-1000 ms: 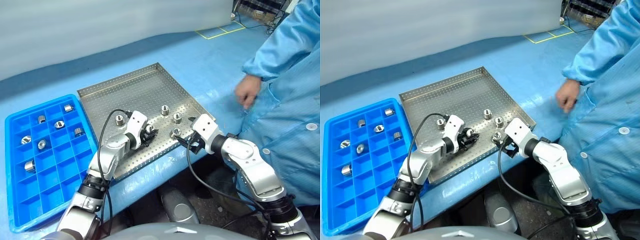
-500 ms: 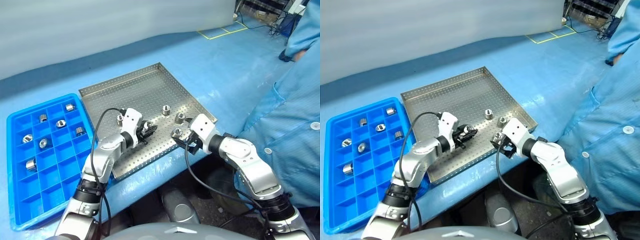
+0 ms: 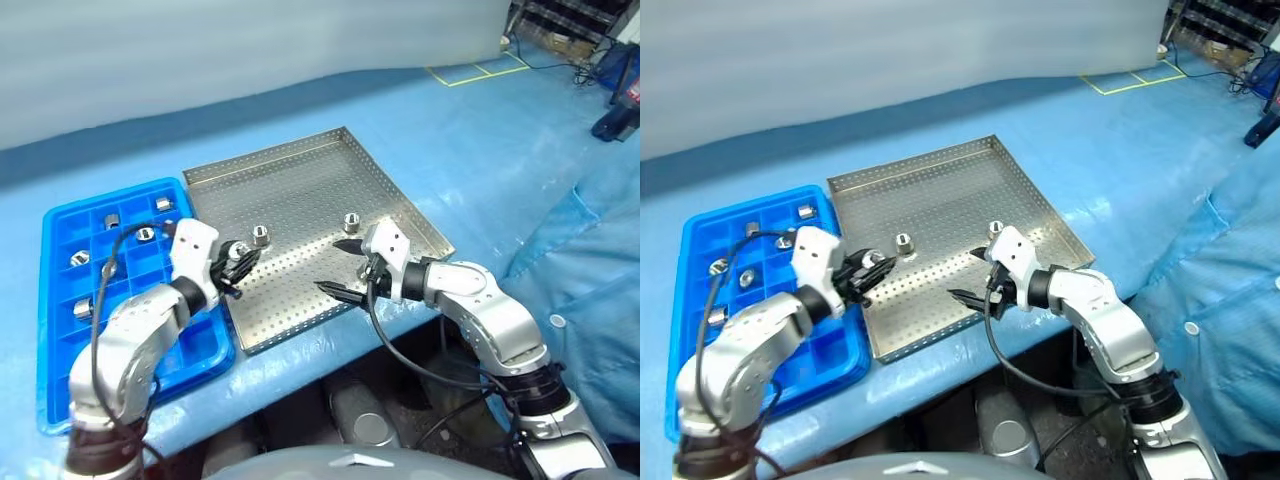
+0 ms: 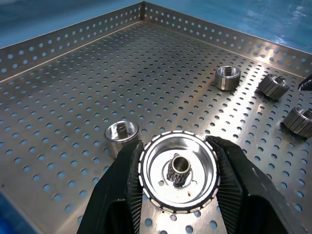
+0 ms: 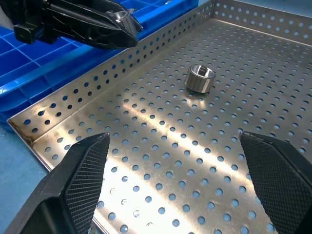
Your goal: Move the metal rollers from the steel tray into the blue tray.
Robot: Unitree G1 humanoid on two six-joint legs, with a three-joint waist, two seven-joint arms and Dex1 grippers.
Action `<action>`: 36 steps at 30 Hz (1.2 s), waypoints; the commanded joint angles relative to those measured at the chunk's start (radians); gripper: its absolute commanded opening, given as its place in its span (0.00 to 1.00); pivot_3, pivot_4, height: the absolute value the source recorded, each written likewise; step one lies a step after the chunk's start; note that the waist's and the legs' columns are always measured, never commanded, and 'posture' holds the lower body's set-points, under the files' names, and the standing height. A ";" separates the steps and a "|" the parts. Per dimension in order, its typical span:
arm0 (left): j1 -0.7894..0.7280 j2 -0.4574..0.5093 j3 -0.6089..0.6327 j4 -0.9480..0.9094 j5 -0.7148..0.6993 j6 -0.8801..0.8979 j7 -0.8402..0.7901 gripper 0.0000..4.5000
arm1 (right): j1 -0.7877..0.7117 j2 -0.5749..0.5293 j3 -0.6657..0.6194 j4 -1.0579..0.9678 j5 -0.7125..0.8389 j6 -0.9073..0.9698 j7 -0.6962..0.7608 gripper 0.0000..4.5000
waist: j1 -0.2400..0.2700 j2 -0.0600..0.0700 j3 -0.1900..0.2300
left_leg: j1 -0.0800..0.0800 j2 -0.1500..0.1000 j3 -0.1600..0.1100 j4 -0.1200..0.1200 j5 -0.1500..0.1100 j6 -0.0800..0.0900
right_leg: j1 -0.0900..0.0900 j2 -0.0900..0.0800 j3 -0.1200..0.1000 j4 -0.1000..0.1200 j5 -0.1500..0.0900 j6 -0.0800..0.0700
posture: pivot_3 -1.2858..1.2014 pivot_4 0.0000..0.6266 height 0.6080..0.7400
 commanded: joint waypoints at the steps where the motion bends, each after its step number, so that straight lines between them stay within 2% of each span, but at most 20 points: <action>1: 0.076 0.013 0.099 -0.154 -0.041 0.036 0.023 0.38 | -0.029 0.016 0.005 0.002 0.015 -0.035 0.014 1.00 | 0.018 0.000 0.000 | 0.000 0.000 0.000 0.000 0.000 0.000 | 0.000 0.000 0.000 0.000 0.000 -0.001 | 0.46 0.24 1.00; 11: 0.306 0.020 0.273 -0.249 -0.039 -0.032 0.024 0.38 | -0.092 0.039 0.023 0.095 -0.018 -0.078 0.016 1.00 | 0.134 0.000 0.000 | 0.000 0.000 -0.002 0.001 0.000 -0.001 | 0.000 0.000 -0.005 0.000 -0.005 -0.011 | 0.51 0.24 1.00; 19: 0.428 -0.028 0.290 -0.269 -0.024 -0.076 0.073 0.38 | -0.116 0.042 0.039 0.115 -0.014 -0.087 0.039 1.00 | 0.211 0.000 0.000 | 0.000 0.000 -0.002 0.001 0.000 -0.001 | 0.001 0.000 -0.006 0.000 -0.005 -0.014 | 0.53 0.24 1.00; 25: 0.477 -0.064 0.294 -0.256 -0.018 -0.108 0.101 0.38 | -0.130 0.047 0.051 0.137 -0.025 -0.091 0.043 1.00 | 0.236 0.000 0.000 | 0.000 0.000 -0.002 0.002 0.000 -0.001 | 0.001 0.000 -0.008 0.001 -0.005 -0.014 | 0.53 0.24 1.00; 36: 0.511 -0.122 0.362 -0.223 -0.026 -0.143 0.141 0.38 | -0.125 0.047 0.050 0.156 -0.046 -0.091 0.029 1.00 | 0.249 0.000 0.000 | 0.000 -0.001 -0.001 0.002 0.000 -0.001 | 0.001 0.000 -0.009 0.001 -0.006 -0.015 | 0.53 0.24 1.00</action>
